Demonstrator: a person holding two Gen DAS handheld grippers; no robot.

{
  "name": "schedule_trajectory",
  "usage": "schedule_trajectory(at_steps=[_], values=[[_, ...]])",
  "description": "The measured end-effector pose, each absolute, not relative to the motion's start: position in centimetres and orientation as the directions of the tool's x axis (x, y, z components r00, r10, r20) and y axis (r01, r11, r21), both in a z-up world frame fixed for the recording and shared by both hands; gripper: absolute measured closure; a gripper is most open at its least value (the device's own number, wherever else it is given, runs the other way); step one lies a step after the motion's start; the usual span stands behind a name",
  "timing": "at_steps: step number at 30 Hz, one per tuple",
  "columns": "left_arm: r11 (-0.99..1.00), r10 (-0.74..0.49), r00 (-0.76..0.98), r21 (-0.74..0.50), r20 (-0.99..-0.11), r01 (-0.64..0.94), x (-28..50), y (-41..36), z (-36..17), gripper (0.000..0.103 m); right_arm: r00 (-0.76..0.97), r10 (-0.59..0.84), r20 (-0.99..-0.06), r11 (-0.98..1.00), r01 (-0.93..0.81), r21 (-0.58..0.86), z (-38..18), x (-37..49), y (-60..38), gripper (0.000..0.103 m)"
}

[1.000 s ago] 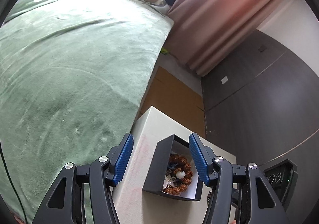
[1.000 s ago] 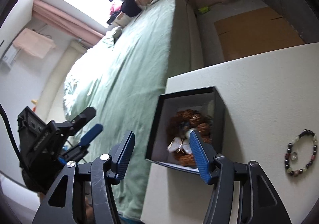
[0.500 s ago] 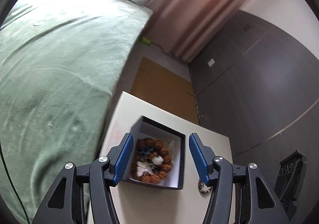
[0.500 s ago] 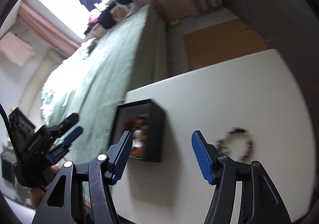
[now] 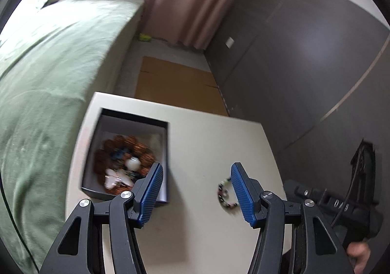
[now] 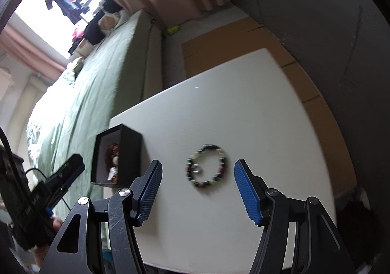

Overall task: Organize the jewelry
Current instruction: 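Reach the left tool to the butterfly-charm bead bracelet and grasp it, then carry the bead bracelet into the box with left while right approaches silver ring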

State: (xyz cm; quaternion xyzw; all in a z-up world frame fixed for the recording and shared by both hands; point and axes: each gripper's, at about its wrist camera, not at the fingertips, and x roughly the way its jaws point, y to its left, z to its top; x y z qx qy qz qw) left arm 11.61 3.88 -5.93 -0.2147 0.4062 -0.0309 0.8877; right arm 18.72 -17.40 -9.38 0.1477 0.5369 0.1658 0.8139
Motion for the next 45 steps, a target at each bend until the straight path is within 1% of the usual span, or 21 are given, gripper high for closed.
schedule_trajectory(at_steps=[9,12,14,18,20,24,26,32,34,37,43,45], values=[[0.935,-0.239,0.622,-0.350,-0.745,-0.060,12.4,-1.4,-8.0,0.044,0.382,0.377,-0.843,0.918,-0.032,0.396,-9.5,18.5,-21.9,0.041],[0.940,-0.234,0.610,-0.337,-0.757,-0.057,12.9,-2.3,-8.8,0.051,0.388,0.364,-0.847,0.922,-0.023,0.386,-9.3,18.2,-22.9,0.041],[0.943,-0.230,0.595,-0.327,-0.770,-0.058,13.3,-3.0,-9.5,0.060,0.388,0.363,-0.847,0.922,-0.020,0.386,-9.3,18.2,-23.5,0.041],[0.953,-0.210,0.563,-0.295,-0.799,-0.063,14.2,-4.4,-11.1,0.067,0.383,0.364,-0.849,0.921,-0.011,0.390,-9.6,18.2,-24.5,0.041],[0.958,-0.201,0.544,-0.278,-0.815,-0.062,14.6,-4.9,-12.0,0.073,0.380,0.366,-0.849,0.918,0.000,0.396,-9.7,18.4,-25.1,0.041],[0.968,-0.173,0.526,-0.242,-0.833,-0.065,15.3,-5.5,-13.4,0.077,0.387,0.365,-0.847,0.916,0.015,0.401,-9.7,18.7,-25.7,0.041],[0.973,-0.157,0.515,-0.223,-0.843,-0.068,15.6,-5.7,-14.0,0.083,0.390,0.369,-0.844,0.913,0.018,0.407,-9.7,18.8,-25.9,0.041],[0.979,-0.141,0.496,-0.194,-0.857,-0.056,16.6,-6.6,-15.4,0.084,0.393,0.385,-0.835,0.902,0.029,0.430,-9.7,19.0,-26.2,0.041],[0.983,-0.127,0.497,-0.177,-0.858,-0.056,16.6,-6.6,-15.7,0.087,0.394,0.386,-0.834,0.901,0.033,0.432,-9.7,19.2,-26.2,0.041],[0.993,-0.080,0.490,-0.110,-0.868,-0.033,16.7,-7.1,-15.8,0.095,0.397,0.376,-0.837,0.906,0.034,0.423,-9.6,19.3,-25.9,0.041],[0.991,-0.106,0.483,-0.131,-0.869,-0.019,16.6,-6.7,-15.8,0.095,0.397,0.360,-0.844,0.915,0.023,0.402,-9.6,19.6,-25.2,0.041],[0.983,-0.155,0.489,-0.185,-0.859,-0.013,16.3,-6.1,-15.3,0.095,0.393,0.352,-0.849,0.920,0.023,0.392,-9.6,19.6,-24.9,0.041]])
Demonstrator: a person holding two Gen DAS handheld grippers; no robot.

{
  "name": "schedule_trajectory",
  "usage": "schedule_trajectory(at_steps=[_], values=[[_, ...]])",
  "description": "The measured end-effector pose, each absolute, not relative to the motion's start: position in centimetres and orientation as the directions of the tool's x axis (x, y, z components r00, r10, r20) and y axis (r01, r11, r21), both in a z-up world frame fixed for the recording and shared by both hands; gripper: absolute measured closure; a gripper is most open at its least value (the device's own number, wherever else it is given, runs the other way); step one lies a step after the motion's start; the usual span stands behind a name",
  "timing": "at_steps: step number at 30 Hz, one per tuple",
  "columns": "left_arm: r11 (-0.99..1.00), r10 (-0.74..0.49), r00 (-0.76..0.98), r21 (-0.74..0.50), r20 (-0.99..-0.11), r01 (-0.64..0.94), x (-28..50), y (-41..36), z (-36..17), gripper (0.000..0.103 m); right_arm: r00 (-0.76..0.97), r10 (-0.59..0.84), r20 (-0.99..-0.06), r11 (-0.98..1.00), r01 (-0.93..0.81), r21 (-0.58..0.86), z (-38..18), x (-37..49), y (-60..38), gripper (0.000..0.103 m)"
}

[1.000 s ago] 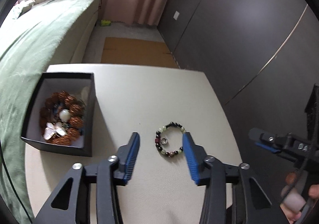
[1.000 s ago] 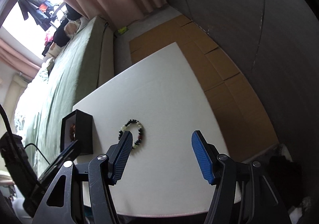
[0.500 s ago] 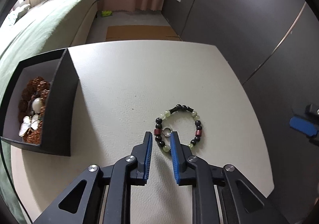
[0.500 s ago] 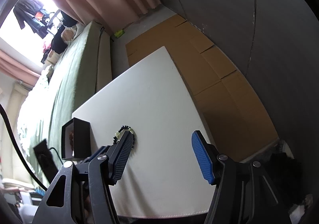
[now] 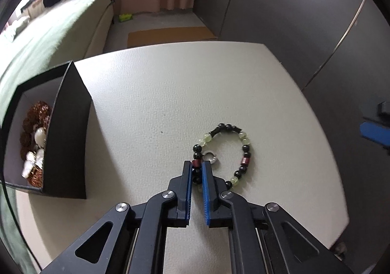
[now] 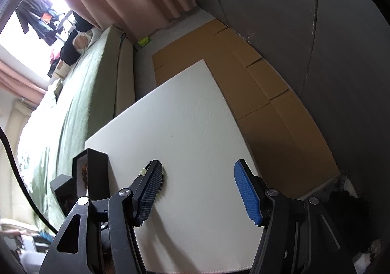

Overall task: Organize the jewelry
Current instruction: 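Carry the bead bracelet into the box with left while right approaches silver ring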

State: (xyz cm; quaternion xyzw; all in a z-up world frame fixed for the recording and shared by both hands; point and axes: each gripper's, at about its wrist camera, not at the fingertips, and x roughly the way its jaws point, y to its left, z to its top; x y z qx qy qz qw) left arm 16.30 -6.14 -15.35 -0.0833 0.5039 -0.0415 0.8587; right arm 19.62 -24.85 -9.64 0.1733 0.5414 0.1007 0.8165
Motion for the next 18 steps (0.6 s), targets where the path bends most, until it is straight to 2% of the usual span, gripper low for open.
schedule_trajectory(at_steps=[13,18], values=[[0.893,-0.392,0.650,-0.440,-0.651,0.097,13.3,-3.5,-7.7,0.096,0.390,0.346,-0.854,0.931,-0.030,0.364,-9.4,19.6,-21.9,0.041],[0.888,-0.375,0.698,-0.453,-0.610,0.080,12.7,-1.8,-5.6,0.096,0.355,0.369,-0.859,0.927,-0.072,0.368,-10.3,19.8,-20.2,0.041]])
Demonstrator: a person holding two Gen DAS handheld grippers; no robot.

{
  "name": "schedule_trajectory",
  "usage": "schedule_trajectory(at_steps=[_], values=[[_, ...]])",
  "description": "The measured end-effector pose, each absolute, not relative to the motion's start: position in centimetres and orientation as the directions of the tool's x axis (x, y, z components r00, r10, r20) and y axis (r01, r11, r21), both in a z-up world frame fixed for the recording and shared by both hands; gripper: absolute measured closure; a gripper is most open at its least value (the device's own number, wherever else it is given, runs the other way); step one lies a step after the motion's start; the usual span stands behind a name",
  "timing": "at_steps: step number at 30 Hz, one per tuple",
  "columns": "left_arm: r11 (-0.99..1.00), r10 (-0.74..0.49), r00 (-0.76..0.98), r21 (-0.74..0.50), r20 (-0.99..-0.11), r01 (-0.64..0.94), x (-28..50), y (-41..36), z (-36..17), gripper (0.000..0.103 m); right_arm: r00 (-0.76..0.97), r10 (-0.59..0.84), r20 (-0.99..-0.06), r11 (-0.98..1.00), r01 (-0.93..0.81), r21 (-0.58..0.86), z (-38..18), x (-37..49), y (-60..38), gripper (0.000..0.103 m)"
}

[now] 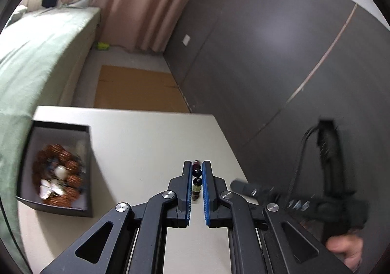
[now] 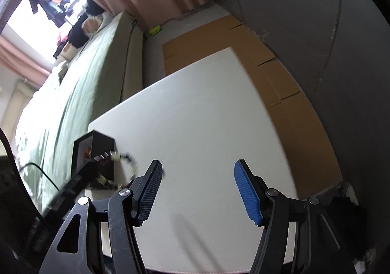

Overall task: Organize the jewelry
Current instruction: 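Carry the bead bracelet into the box with left while right approaches silver ring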

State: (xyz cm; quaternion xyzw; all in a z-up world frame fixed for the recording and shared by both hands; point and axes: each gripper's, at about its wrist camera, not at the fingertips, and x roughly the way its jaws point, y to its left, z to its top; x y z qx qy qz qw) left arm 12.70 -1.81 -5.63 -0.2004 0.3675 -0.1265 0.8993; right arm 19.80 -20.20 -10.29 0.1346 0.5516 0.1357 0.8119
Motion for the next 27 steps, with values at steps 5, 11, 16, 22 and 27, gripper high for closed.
schedule_trajectory(at_steps=[5,11,16,22,27], values=[[0.890,-0.321,0.737,-0.456,-0.594,0.020,12.4,1.0,-4.8,0.096,0.317,0.380,-0.869,0.925,-0.135,0.356,-11.5,19.9,-17.5,0.043],[0.885,-0.295,0.755,-0.466,-0.585,-0.015,12.1,3.4,-4.4,0.096,0.276,0.398,-0.875,0.915,-0.185,0.358,-12.8,20.3,-15.1,0.067],[0.879,-0.278,0.765,-0.475,-0.581,-0.042,12.4,5.0,-4.5,0.095,0.254,0.379,-0.890,0.921,-0.203,0.334,-14.1,20.8,-13.5,0.075],[0.875,-0.244,0.792,-0.478,-0.560,-0.069,11.8,6.8,-3.8,0.096,0.224,0.348,-0.910,0.926,-0.236,0.295,-15.5,21.4,-11.3,0.079],[0.868,-0.234,0.798,-0.489,-0.555,-0.086,11.1,8.2,-3.4,0.096,0.222,0.307,-0.925,0.933,-0.263,0.246,-15.9,21.4,-9.7,0.079]])
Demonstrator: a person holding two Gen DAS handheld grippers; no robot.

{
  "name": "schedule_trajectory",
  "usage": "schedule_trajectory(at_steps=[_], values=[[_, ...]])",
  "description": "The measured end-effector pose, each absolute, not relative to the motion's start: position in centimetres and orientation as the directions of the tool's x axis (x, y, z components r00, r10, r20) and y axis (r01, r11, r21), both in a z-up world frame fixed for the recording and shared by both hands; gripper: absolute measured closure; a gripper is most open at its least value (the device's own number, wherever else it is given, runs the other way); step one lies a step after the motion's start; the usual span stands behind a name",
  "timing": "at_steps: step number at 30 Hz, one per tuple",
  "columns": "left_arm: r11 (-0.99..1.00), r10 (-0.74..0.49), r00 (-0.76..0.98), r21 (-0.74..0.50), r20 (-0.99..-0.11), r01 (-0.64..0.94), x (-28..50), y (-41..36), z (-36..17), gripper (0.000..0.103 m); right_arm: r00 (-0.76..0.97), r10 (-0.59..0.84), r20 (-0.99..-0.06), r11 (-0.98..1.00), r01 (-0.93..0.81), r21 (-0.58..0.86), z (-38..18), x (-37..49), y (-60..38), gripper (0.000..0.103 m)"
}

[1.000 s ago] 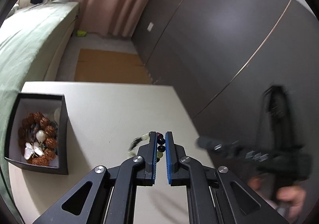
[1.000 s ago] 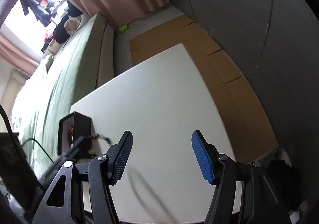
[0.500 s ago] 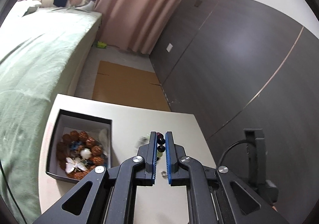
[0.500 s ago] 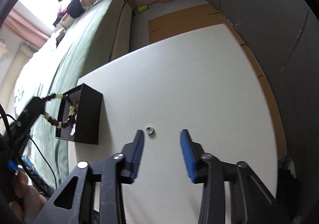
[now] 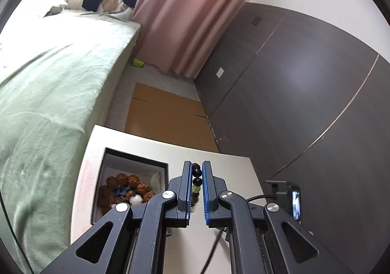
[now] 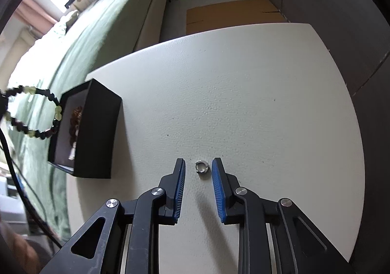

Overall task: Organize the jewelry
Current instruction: 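Carry the bead bracelet into the box with left while right approaches silver ring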

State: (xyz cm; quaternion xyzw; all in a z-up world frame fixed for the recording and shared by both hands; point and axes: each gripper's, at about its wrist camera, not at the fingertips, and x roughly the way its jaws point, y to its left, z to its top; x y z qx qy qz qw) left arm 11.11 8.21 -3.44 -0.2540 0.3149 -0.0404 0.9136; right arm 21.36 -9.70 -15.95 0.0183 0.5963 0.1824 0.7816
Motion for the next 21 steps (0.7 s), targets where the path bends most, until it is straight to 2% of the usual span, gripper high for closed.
schedule_trajectory(at_steps=[6,8,10,17,19,21], values=[[0.862,-0.219,0.815,-0.498,-0.537,-0.097,9.6,9.4,-2.7,0.096,0.262,0.198,-0.945,0.946,-0.305,0.114,-16.3,20.7,-7.8,0.079],[0.857,-0.214,0.818,-0.504,-0.533,-0.105,9.3,9.8,-2.7,0.095,0.284,0.163,-0.945,0.946,-0.317,0.068,-16.3,20.4,-7.3,0.088],[0.853,-0.209,0.821,-0.510,-0.532,-0.112,9.1,10.3,-2.6,0.095,0.297,0.135,-0.945,0.945,-0.324,0.033,-16.3,20.2,-7.1,0.089],[0.844,-0.200,0.811,-0.517,-0.550,-0.142,9.8,11.3,-3.4,0.095,0.309,0.219,-0.926,0.951,-0.280,0.131,-14.5,20.4,-9.5,0.090],[0.844,-0.203,0.805,-0.516,-0.557,-0.144,10.3,11.2,-3.8,0.095,0.318,0.249,-0.915,0.947,-0.276,0.161,-13.7,20.4,-10.0,0.099],[0.848,-0.208,0.800,-0.511,-0.564,-0.140,10.9,10.9,-4.1,0.095,0.318,0.270,-0.909,0.943,-0.276,0.184,-13.2,20.3,-10.2,0.099]])
